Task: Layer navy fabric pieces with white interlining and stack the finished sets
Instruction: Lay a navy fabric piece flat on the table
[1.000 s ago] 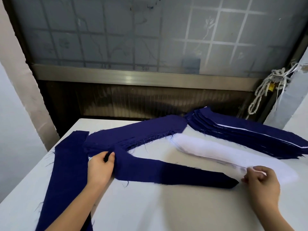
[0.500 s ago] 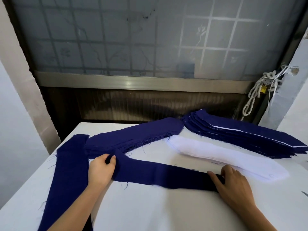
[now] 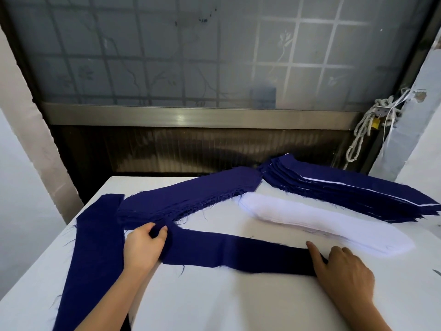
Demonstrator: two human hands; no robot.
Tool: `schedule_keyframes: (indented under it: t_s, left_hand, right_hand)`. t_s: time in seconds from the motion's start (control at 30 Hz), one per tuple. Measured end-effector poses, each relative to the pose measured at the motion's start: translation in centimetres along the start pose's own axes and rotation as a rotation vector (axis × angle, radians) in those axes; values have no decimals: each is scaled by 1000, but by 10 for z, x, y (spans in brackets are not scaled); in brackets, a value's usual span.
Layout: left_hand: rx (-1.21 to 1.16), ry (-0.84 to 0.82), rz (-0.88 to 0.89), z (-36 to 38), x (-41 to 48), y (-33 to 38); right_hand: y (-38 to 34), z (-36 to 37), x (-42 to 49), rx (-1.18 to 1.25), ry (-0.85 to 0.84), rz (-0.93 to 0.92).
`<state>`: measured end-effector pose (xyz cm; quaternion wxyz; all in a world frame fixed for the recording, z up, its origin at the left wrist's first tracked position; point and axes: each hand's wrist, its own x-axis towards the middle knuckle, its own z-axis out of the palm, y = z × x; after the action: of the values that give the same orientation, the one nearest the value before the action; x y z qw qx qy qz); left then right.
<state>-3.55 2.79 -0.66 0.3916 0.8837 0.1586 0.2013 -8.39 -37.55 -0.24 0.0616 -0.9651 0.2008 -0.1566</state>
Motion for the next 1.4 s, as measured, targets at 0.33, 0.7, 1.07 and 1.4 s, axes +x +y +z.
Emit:
schedule_keyframes:
  t_s: [0.33,0.7,1.07,1.4]
  left_hand:
    - [-40,-5,24,3,2,-6]
    - [178,-20,103,5,-2,1]
    - [454,94,450,18,-9,11]
    - [482,-139,489,35,6,8]
  right_hand:
    - [18,-17,-1,1054,-148,87]
    - [15,0,9,770,45,202]
    - [10,4,6,245,82,120]
    - [-2,7,18,64,341,69]
